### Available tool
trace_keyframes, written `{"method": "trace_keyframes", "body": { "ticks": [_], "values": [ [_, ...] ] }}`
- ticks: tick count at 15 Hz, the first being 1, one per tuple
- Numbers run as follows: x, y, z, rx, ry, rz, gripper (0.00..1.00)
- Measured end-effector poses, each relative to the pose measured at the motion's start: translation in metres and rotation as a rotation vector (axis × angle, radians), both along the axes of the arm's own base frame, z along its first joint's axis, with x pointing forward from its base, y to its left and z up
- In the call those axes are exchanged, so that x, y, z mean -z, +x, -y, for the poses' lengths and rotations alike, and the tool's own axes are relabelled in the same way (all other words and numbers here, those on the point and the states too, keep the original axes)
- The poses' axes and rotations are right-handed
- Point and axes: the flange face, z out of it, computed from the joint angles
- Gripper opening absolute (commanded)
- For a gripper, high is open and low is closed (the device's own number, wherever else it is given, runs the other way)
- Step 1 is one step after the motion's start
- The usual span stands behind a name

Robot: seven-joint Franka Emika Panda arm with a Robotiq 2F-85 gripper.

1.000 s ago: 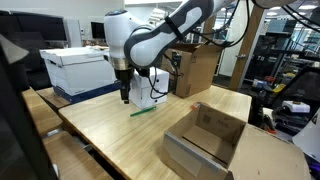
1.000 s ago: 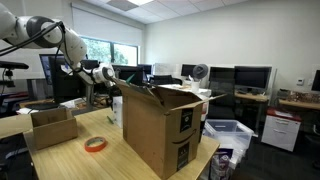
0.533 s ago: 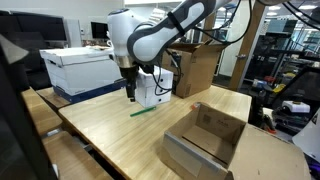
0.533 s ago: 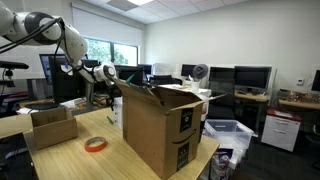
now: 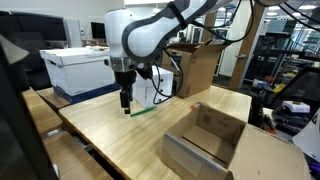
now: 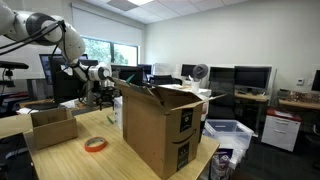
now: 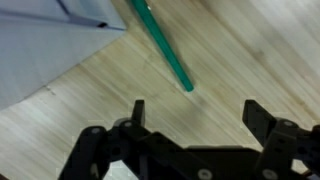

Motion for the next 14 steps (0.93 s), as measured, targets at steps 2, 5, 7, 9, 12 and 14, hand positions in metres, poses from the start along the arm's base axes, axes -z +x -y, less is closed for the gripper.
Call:
{"method": "trace_keyframes", "body": {
  "ticks": [2, 5, 7, 9, 12, 14],
  "values": [
    [0.004, -0.006, -0.008, -0.017, 0.009, -0.015, 1.0],
    [0.013, -0.012, -0.01, -0.028, 0.007, -0.034, 1.0],
    [0.02, -0.013, -0.007, -0.027, 0.003, -0.044, 1.0],
    [0.027, -0.013, -0.003, -0.022, -0.003, -0.052, 1.0],
    [0.038, -0.013, 0.003, -0.015, -0.009, -0.062, 0.93],
    [0.044, -0.014, 0.004, -0.014, -0.01, -0.069, 0.7]
  ]
}}
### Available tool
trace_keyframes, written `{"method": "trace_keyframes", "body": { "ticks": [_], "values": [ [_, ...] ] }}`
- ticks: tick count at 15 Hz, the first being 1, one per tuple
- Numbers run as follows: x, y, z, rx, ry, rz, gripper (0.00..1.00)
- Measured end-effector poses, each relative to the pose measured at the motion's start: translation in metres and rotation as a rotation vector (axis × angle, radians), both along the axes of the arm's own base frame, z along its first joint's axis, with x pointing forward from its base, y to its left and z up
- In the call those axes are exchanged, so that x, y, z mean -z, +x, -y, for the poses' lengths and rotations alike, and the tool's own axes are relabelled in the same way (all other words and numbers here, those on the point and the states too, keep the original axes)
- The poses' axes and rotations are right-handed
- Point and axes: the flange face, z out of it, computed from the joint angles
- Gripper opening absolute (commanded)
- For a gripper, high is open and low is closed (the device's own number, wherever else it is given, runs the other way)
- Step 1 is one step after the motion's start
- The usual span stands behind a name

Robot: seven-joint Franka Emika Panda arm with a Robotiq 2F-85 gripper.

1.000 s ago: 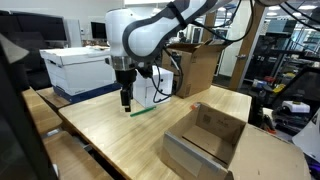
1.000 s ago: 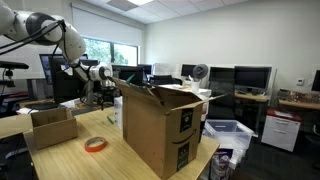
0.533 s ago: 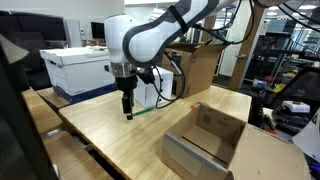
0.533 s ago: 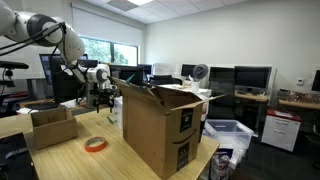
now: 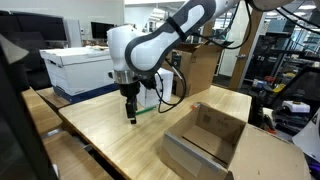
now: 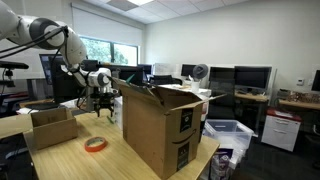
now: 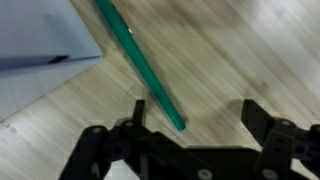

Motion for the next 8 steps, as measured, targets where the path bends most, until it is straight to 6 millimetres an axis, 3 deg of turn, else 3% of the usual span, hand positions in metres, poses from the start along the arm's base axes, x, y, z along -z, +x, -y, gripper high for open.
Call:
{"method": "trace_keyframes", "body": {
  "ticks": [8],
  "values": [
    [-0.0042, 0.0054, -0.0004, 0.003, 0.005, 0.013, 0.19]
  ]
}}
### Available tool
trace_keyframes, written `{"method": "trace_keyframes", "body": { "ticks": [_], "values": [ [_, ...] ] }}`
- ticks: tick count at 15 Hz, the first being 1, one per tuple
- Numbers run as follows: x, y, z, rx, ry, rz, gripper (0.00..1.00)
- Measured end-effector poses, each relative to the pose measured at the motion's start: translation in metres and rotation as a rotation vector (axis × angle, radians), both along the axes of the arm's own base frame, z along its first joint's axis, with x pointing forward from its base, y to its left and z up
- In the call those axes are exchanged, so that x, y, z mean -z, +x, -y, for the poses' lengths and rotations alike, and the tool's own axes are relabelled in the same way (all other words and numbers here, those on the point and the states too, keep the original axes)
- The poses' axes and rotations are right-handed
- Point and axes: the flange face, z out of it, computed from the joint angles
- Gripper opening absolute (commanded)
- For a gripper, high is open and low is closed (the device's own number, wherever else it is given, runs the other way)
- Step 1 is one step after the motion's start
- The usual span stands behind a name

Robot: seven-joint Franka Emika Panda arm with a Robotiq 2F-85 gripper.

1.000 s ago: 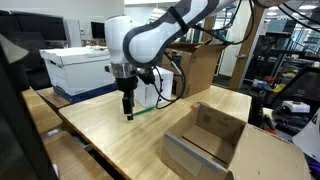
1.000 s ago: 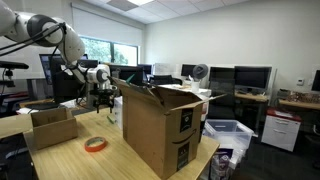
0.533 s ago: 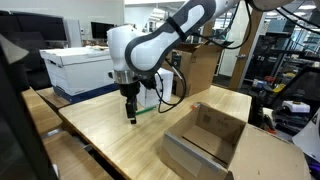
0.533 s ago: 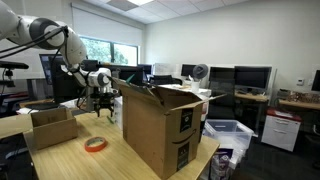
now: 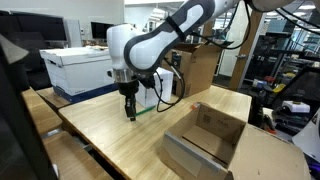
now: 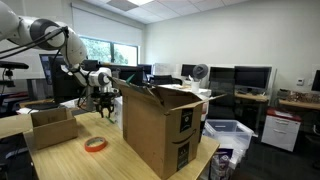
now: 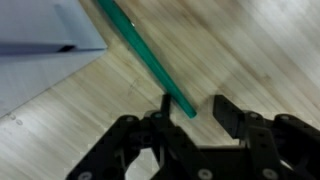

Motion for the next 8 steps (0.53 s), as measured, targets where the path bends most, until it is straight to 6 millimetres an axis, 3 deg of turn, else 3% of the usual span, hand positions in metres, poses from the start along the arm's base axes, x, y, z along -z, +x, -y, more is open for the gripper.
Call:
{"method": "trace_keyframes", "body": {
  "ticks": [2, 8],
  "values": [
    [-0.002, 0.0015, 0.0011, 0.002, 0.0, 0.004, 0.08],
    [-0.0044, 0.0021, 0.0013, 0.004, -0.001, 0.008, 0.06]
  ]
}}
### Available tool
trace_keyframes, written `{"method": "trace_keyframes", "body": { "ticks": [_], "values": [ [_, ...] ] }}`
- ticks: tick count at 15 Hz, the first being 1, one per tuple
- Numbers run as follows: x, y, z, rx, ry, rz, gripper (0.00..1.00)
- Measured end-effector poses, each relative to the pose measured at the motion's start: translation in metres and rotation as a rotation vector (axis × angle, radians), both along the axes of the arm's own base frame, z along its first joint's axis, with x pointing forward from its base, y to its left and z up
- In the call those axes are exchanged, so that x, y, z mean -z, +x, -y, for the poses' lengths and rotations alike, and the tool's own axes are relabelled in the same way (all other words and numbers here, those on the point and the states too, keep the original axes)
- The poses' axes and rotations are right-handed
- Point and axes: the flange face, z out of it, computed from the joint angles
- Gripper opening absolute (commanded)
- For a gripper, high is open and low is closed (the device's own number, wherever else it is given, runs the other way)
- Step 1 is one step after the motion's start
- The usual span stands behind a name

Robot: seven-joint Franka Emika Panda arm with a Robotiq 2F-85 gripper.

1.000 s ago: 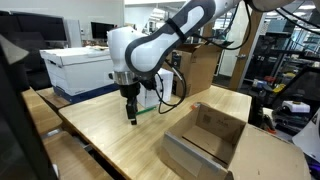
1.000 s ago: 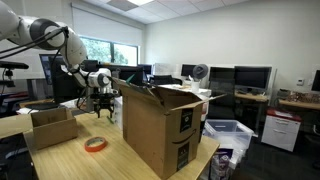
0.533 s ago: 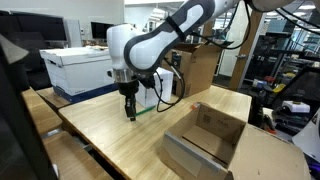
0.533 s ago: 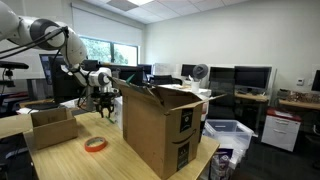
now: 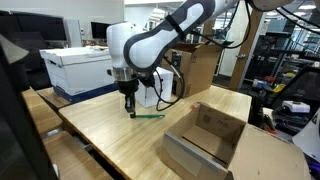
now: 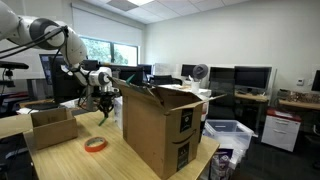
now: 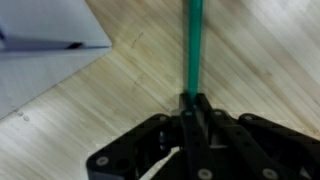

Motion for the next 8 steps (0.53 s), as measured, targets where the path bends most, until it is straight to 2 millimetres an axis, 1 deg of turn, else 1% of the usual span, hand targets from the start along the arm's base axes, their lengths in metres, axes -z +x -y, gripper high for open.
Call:
{"method": "trace_keyframes", "body": {
  "ticks": [5, 8],
  "values": [
    [0.0001, 0.001, 0.0053, 0.024, -0.009, 0.002, 0.06],
    [-0.0019, -0.0055, 0.0055, 0.059, -0.003, -0.01, 0.06]
  ]
}}
